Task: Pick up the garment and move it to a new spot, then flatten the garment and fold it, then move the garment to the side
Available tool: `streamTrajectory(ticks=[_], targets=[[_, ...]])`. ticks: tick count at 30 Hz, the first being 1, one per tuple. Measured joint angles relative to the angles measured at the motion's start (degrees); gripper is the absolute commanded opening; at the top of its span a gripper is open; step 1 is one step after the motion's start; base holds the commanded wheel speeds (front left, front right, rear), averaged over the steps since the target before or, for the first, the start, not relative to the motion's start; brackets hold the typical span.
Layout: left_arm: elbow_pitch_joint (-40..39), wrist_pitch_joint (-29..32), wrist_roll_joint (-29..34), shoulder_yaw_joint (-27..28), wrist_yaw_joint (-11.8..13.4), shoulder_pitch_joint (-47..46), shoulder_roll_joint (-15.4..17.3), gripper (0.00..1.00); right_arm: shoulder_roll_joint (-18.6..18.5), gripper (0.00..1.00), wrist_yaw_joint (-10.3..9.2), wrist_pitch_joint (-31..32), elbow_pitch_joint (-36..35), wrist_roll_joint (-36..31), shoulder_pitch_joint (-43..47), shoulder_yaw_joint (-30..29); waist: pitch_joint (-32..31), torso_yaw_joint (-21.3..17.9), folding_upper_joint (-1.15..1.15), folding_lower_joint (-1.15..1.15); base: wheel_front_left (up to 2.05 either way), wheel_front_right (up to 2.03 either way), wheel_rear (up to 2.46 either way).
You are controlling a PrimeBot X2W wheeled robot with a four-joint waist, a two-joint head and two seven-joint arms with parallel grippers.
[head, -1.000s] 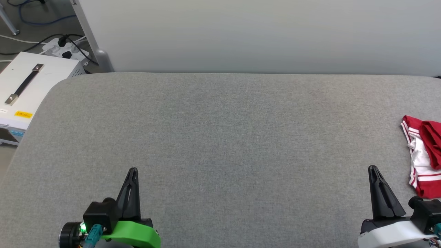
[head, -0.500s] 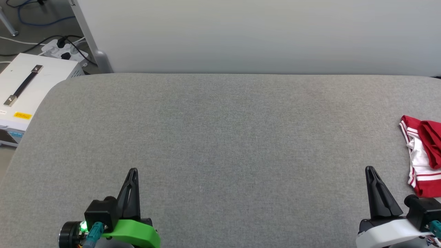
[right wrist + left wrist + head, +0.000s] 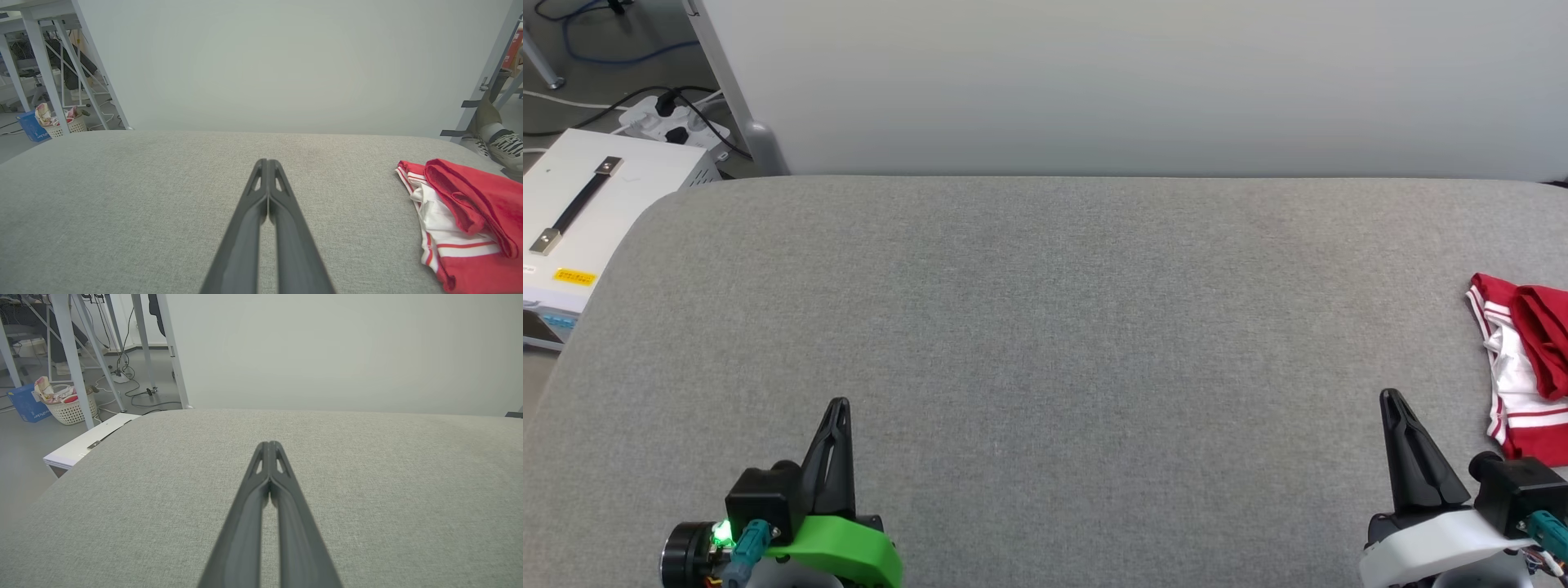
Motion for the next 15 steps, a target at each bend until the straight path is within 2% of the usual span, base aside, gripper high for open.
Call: streamTrajectory(ticks=[15], targets=[[-0.4,1.9,0.8,0.2,0.4,-0.1,0.0,0.0,0.3,0.0,0.0,1.7,0.1,-1.3,-0.6,0.2,-0.2,-0.2,0.0,0.0,0.0,0.0,0.0]])
